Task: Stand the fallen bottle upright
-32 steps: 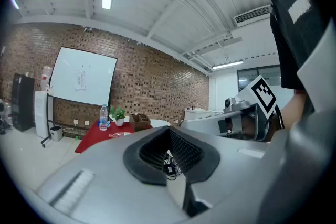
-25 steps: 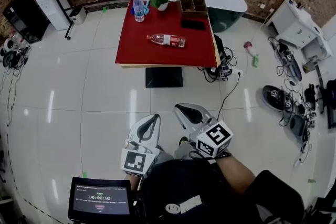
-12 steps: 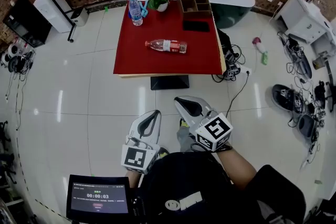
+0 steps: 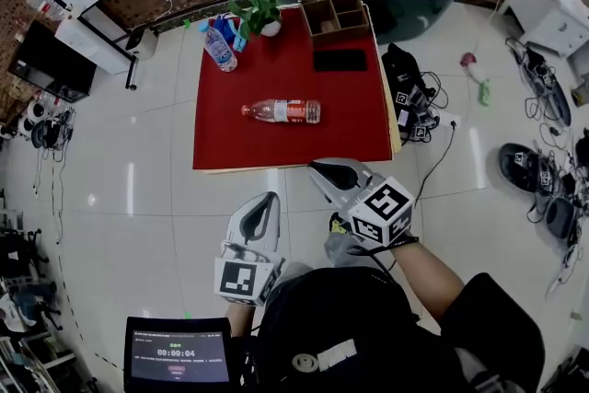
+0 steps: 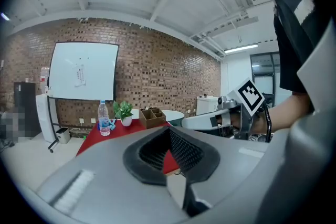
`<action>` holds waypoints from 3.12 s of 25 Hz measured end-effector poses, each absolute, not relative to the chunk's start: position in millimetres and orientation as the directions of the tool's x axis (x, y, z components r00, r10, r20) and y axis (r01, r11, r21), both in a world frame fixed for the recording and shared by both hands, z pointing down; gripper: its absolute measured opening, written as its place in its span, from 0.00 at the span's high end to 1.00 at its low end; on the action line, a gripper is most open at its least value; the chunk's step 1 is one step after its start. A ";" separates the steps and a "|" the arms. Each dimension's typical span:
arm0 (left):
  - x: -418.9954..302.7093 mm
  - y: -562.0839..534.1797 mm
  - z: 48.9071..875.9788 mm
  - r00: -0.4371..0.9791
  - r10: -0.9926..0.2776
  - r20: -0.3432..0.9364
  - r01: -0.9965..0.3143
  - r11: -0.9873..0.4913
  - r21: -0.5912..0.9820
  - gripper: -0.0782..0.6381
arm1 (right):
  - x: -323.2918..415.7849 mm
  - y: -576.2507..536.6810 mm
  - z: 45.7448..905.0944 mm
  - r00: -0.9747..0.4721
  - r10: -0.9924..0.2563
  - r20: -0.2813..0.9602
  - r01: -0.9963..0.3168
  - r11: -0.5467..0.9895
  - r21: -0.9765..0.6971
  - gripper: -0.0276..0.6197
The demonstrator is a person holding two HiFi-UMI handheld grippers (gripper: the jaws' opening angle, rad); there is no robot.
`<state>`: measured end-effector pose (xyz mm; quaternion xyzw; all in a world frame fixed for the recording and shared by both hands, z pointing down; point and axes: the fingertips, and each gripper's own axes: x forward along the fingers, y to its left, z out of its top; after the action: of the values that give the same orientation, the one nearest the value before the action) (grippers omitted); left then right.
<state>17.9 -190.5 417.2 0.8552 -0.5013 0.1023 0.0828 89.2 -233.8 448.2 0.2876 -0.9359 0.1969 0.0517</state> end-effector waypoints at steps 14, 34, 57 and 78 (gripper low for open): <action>-51.9 -216.9 427.2 0.396 -0.879 0.264 -0.918 -0.387 0.090 0.88 | -33.7 -375.9 582.3 -0.486 -0.306 0.818 -0.182 0.952 0.248 0.55; -137.0 -227.1 432.7 0.323 -0.915 0.243 -0.945 -0.297 0.138 0.88 | -69.1 -461.0 585.3 -0.380 -0.319 0.868 -0.212 0.944 0.253 0.54; -95.7 -239.1 419.8 0.338 -0.904 0.262 -0.941 -0.334 0.060 0.88 | -29.7 -487.6 535.4 -0.693 -0.465 0.551 -0.525 0.849 0.055 0.54; -43.7 -227.0 415.4 0.371 -0.890 0.267 -0.926 -0.375 0.039 0.88 | 89.3 -311.9 451.9 -0.793 -0.582 0.180 -0.609 0.762 -0.218 0.95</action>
<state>-43.7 -227.0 415.4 0.8229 -0.5517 0.1007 0.0914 89.3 -311.9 451.9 0.3178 -0.9373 0.1335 0.0510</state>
